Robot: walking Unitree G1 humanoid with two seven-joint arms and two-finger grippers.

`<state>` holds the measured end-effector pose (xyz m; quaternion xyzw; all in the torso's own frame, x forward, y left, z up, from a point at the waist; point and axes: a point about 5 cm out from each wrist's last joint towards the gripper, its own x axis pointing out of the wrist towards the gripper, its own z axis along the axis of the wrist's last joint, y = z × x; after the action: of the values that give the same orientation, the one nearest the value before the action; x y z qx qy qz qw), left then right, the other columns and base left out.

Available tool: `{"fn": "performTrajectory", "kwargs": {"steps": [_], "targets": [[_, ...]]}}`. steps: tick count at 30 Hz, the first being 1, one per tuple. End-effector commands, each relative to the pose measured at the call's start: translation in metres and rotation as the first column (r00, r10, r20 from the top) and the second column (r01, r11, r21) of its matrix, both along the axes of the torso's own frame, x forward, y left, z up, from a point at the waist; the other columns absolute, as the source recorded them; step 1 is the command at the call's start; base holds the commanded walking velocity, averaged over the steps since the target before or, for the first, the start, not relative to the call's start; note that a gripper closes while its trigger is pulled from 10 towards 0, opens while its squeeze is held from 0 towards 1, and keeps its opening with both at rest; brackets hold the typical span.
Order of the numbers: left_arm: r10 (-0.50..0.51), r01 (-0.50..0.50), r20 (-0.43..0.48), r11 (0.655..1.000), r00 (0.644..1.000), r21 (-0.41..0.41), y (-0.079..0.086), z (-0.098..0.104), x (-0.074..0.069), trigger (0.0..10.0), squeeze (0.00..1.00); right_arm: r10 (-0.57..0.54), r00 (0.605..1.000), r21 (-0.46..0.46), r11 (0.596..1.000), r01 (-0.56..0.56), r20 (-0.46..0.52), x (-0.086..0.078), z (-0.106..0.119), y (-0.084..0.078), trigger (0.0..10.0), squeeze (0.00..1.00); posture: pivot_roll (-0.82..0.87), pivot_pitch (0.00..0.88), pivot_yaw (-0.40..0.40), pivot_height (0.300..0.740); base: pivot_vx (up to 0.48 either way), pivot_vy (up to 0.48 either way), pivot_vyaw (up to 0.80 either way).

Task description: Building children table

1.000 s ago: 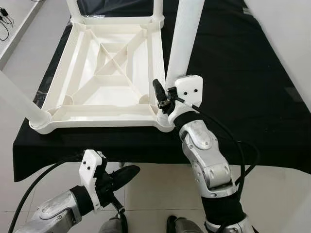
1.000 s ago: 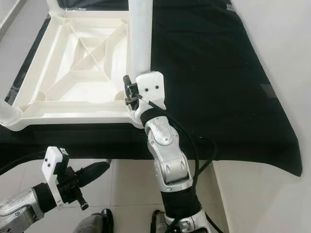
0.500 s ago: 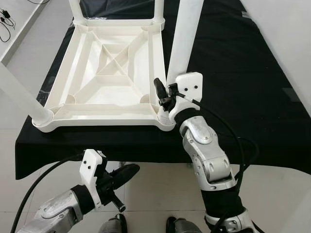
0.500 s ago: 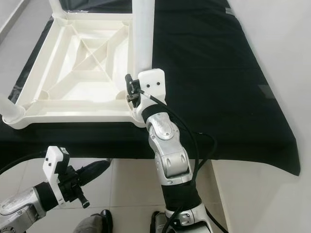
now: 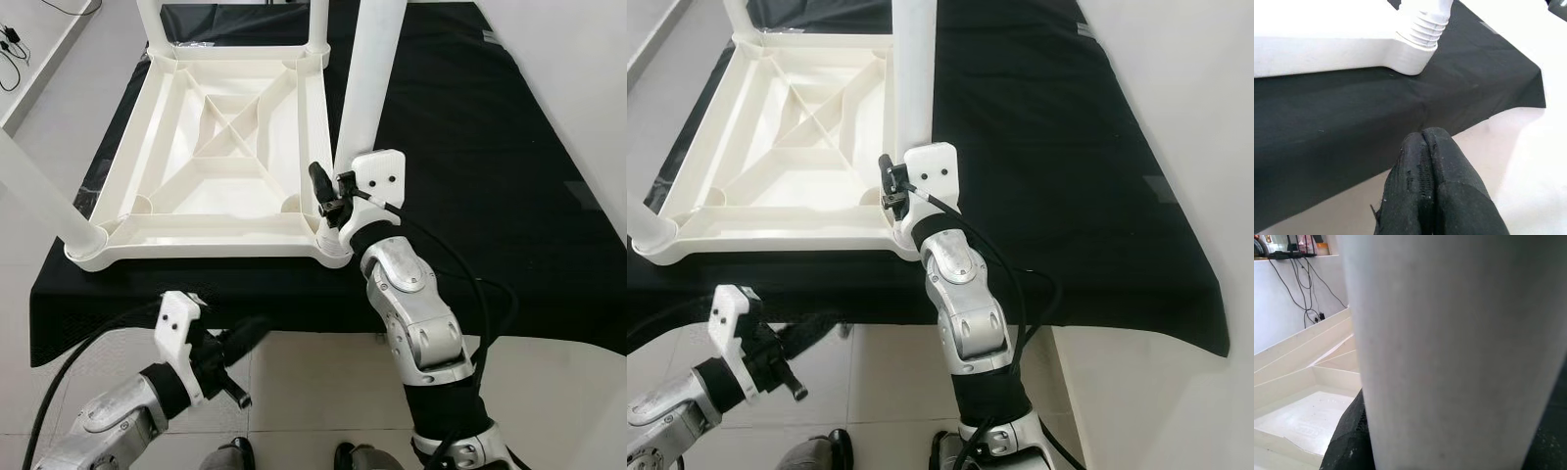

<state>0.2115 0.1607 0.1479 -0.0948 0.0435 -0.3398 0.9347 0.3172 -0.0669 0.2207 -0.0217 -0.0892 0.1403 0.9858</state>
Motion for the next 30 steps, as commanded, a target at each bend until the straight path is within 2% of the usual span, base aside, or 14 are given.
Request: {"fn": "performTrajectory", "kwargs": {"steps": [1, 5, 6, 8, 9, 11, 14, 16, 18, 19, 21, 23, 29, 30], "targets": [[0.152, -0.154, 0.055, 0.987, 0.987, 0.043, 0.030, 0.007, 0.014, 10.0, 0.00, -0.019, 0.968, -0.065, 0.998, 0.002, -0.249, -0.001, -0.057, -0.003, 10.0, 0.00, 0.04, 0.228, -0.027, 0.740, 0.000, 0.000, 0.00], [0.152, -0.159, 0.103, 0.985, 0.983, 0.064, 0.038, 0.018, 0.024, 10.0, 0.00, -0.012, 0.969, -0.066, 0.998, -0.005, -0.249, -0.001, -0.057, -0.001, 10.0, 0.00, 0.04, 0.223, -0.024, 0.740, 0.000, 0.000, 0.00], [0.150, -0.158, 0.144, 0.987, 0.978, 0.043, 0.042, 0.032, 0.032, 10.0, 0.49, -0.007, 0.969, -0.067, 0.998, -0.010, -0.248, 0.000, -0.057, 0.000, 10.0, 0.00, 0.05, 0.215, -0.023, 0.740, 0.000, 0.000, 0.00], [0.148, -0.155, 0.173, 0.988, 0.974, 0.027, 0.044, 0.042, 0.038, 10.0, 0.49, -0.004, 0.969, -0.068, 0.998, -0.014, -0.247, 0.000, -0.057, 0.001, 10.0, 0.00, 0.05, 0.214, -0.023, 0.740, 0.000, 0.000, 0.00], [0.115, -0.119, 0.221, 0.993, 0.968, 0.003, 0.044, 0.059, 0.045, 10.0, 1.00, 0.001, 0.969, -0.070, 0.997, -0.019, -0.245, 0.000, -0.057, 0.002, 10.0, 0.00, 0.05, 0.211, -0.023, 0.740, 0.000, 0.000, 0.00], [0.076, -0.074, 0.265, 0.997, 0.961, -0.016, 0.042, 0.075, 0.051, 10.0, 1.00, 0.005, 0.970, -0.071, 0.997, -0.023, -0.243, 0.000, -0.056, 0.003, 10.0, 0.00, 0.05, 0.210, -0.023, 0.740, 0.000, 0.000, 0.00], [-0.062, 0.078, 0.338, 0.996, 0.939, -0.035, 0.026, 0.104, 0.062, 10.0, 1.00, 0.017, 0.971, -0.071, 0.997, -0.035, -0.237, 0.001, -0.055, 0.007, 10.0, 0.00, 0.05, 0.202, -0.020, 0.740, 0.000, 0.000, 0.00], [-0.171, 0.197, 0.381, 0.980, 0.909, -0.030, 0.012, 0.124, 0.069, 10.0, 1.00, 0.026, 0.972, -0.069, 0.997, -0.043, -0.234, 0.001, -0.055, 0.010, 10.0, 0.00, 0.05, 0.197, -0.015, 0.740, 0.000, 0.000, 0.00], [-0.199, 0.226, 0.388, 0.974, 0.900, -0.025, 0.008, 0.128, 0.072, 10.0, 1.00, 0.028, 0.972, -0.069, 0.997, -0.045, -0.234, 0.001, -0.055, 0.011, 10.0, 0.00, 0.05, 0.197, -0.015, 0.740, 0.000, 0.000, 0.00], [-0.298, 0.329, 0.405, 0.944, 0.865, -0.008, -0.007, 0.144, 0.083, 10.0, 1.00, 0.035, 0.972, -0.066, 0.997, -0.052, -0.232, 0.000, -0.054, 0.013, 10.0, 0.00, 0.05, 0.194, -0.009, 0.740, 0.000, 0.000, 0.00], [-0.320, 0.352, 0.407, 0.936, 0.855, -0.004, -0.011, 0.148, 0.085, 10.0, 1.00, 0.037, 0.972, -0.065, 0.996, -0.053, -0.231, 0.000, -0.054, 0.014, 10.0, 0.00, 0.05, 0.194, -0.009, 0.740, 0.000, 0.000, 0.00], [-0.416, 0.438, 0.402, 0.898, 0.816, 0.039, -0.025, 0.160, 0.094, 10.0, 1.00, 0.039, 0.972, -0.065, 0.996, -0.055, -0.232, 0.000, -0.055, 0.016, 10.0, 0.00, 0.05, 0.191, -0.004, 0.740, 0.000, 0.000, 0.00], [-0.445, 0.467, 0.393, 0.883, 0.805, 0.045, -0.029, 0.168, 0.102, 10.0, 1.00, 0.041, 0.972, -0.064, 0.996, -0.057, -0.231, 0.000, -0.056, 0.017, 10.0, 0.00, 0.05, 0.190, -0.001, 0.740, 0.000, 0.000, 0.00], [-0.483, 0.505, 0.391, 0.861, 0.783, 0.052, -0.036, 0.178, 0.110, 10.0, 1.00, 0.044, 0.972, -0.062, 0.996, -0.060, -0.229, 0.000, -0.055, 0.018, 10.0, 0.00, 0.05, 0.189, 0.005, 0.740, 0.000, 0.000, 0.00]]}}
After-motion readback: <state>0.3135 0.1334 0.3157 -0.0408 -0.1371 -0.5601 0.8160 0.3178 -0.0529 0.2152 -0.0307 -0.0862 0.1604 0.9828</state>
